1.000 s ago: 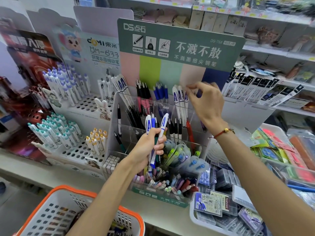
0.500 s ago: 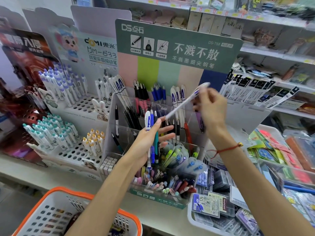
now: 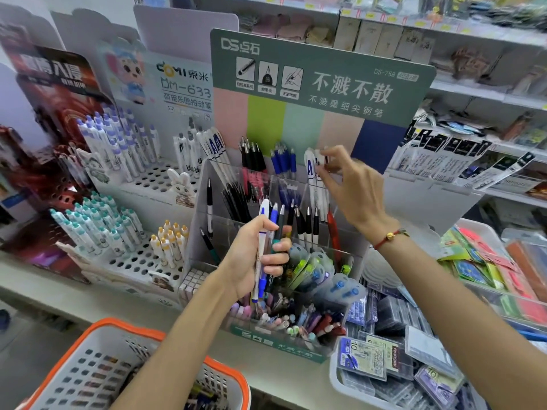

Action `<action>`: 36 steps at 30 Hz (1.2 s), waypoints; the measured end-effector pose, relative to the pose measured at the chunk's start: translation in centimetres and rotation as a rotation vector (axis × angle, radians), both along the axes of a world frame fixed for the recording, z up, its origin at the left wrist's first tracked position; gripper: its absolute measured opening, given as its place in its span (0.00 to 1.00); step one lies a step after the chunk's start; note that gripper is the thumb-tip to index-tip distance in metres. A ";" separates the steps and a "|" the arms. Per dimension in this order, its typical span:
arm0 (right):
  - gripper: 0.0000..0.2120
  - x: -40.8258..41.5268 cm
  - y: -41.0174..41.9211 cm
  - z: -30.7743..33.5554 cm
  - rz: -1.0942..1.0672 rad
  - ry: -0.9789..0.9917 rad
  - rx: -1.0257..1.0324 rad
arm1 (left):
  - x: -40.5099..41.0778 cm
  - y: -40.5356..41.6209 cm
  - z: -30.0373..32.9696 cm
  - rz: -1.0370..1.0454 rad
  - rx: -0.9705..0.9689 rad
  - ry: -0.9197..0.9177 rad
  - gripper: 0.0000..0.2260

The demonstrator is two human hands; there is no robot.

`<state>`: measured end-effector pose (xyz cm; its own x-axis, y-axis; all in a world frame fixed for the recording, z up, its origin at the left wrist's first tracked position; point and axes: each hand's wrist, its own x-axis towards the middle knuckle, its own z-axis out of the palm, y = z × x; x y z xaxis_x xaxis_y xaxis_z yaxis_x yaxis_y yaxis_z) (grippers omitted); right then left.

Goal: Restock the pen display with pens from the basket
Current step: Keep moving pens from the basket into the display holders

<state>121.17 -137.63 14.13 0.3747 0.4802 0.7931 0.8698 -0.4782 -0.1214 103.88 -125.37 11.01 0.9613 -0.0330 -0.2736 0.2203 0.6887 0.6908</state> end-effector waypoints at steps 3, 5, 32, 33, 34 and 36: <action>0.14 -0.4 0.2 0.1 -0.077 0.028 0.011 | -0.4 0.2 0.1 -0.011 -0.006 -0.007 0.04; 0.13 -1.6 0.5 0.9 -0.105 0.026 0.105 | -0.5 0.3 0.2 -0.008 0.043 -0.006 0.04; 0.03 -4.6 0.1 2.3 0.048 0.644 0.838 | -0.2 1.6 -0.3 0.198 0.274 0.052 0.12; 0.03 -4.3 0.4 2.3 0.053 0.582 0.802 | -0.2 1.8 -0.4 0.220 0.237 0.058 0.12; 0.05 -4.0 0.9 2.3 0.061 0.527 0.760 | -0.2 1.9 -0.5 0.234 0.206 0.057 0.12; 0.08 -3.5 1.8 2.2 0.077 0.430 0.661 | -0.3 2.0 -0.5 0.242 0.170 0.050 0.11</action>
